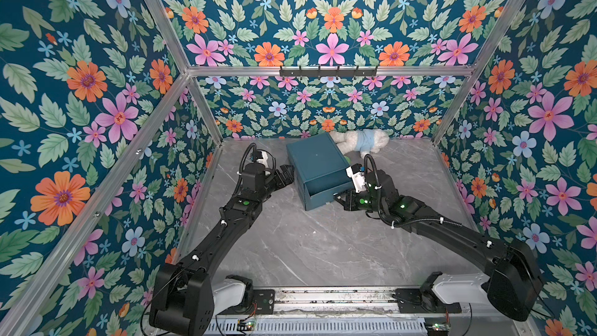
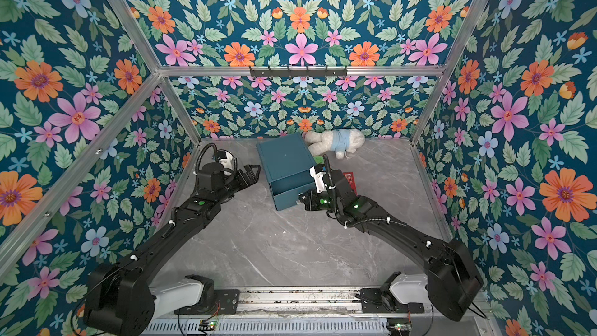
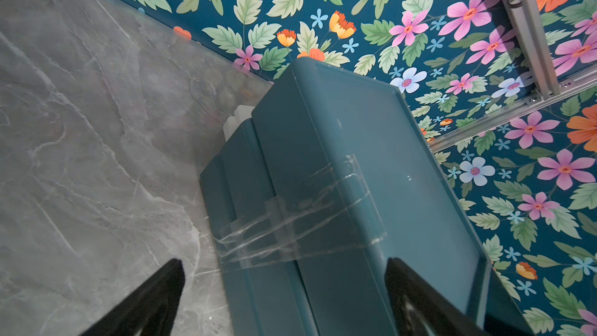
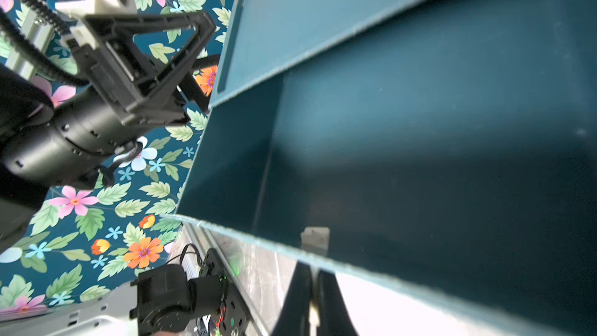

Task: Take the postcards out of the drawer
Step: Close the drawer in the storage box.

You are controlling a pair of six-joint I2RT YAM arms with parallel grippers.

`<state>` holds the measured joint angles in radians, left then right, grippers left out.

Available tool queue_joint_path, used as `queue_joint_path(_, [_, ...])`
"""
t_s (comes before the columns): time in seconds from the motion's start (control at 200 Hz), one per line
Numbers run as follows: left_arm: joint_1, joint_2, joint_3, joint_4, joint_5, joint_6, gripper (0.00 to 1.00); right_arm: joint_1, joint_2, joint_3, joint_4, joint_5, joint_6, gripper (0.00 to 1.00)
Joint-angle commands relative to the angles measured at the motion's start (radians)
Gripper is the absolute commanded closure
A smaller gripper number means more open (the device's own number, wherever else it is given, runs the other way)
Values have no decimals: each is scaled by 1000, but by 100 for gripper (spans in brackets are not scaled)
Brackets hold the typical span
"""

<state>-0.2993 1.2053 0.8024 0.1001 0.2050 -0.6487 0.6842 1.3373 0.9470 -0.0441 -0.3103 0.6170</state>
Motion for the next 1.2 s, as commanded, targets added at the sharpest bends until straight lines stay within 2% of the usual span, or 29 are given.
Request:
queue_joint_path(0.0, [0, -10, 0, 12, -1, 13, 0, -18, 55, 43, 78, -12, -23, 94])
queue_joint_path(0.335, [0, -46, 1, -16, -23, 34, 0, -52, 207, 161, 108, -65, -34, 93])
queue_joint_path(0.6, [1, -41, 6, -17, -15, 39, 0, -64, 265, 213, 103, -70, -43, 89])
queue_joint_path(0.685, [1, -42, 6, -17, -10, 38, 0, -69, 268, 220, 97, -70, -45, 84])
queue_joint_path(0.785, [0, -45, 5, -16, -9, 37, 0, -69, 258, 218, 89, -71, -47, 68])
queue_joint_path(0.865, [1, -46, 1, -13, -9, 36, 0, -69, 236, 206, 87, -82, -46, 60])
queue_joint_path(0.985, [0, -42, 1, -5, -7, 32, 0, -69, 188, 162, 87, -89, -41, 55])
queue_joint_path(1.195, [1, -24, 1, 16, -7, 26, 0, -70, 115, 11, 154, -101, 13, 53])
